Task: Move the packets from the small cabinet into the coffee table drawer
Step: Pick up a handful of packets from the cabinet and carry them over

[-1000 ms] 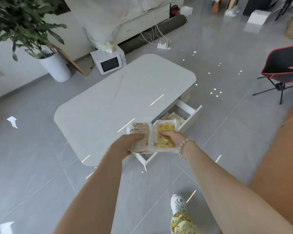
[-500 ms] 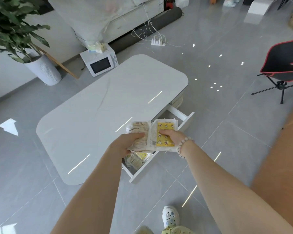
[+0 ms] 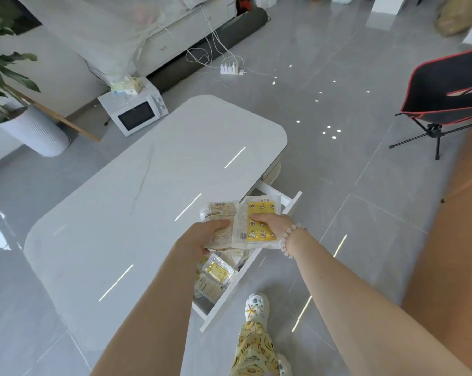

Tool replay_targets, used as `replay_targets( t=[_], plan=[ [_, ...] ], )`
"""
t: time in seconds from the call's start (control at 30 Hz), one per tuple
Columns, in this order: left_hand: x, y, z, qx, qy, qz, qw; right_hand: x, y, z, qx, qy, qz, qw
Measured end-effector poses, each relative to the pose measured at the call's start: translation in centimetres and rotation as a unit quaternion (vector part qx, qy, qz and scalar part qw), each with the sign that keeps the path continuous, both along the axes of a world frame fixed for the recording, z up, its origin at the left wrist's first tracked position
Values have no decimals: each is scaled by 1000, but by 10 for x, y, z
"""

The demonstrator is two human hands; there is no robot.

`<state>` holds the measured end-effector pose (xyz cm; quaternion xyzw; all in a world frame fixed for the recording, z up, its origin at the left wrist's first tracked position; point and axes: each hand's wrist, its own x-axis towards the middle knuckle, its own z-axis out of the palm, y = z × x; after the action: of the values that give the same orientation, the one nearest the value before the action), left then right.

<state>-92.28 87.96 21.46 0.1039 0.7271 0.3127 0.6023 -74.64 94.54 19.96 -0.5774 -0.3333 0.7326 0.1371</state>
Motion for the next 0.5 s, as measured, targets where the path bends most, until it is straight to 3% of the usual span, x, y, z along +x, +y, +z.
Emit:
replay_targets(
  t=[0.5],
  plan=[
    [-38,88,-41,-28,-55,11,998,-46,86,-39,-34,-53,6,998]
  ],
)
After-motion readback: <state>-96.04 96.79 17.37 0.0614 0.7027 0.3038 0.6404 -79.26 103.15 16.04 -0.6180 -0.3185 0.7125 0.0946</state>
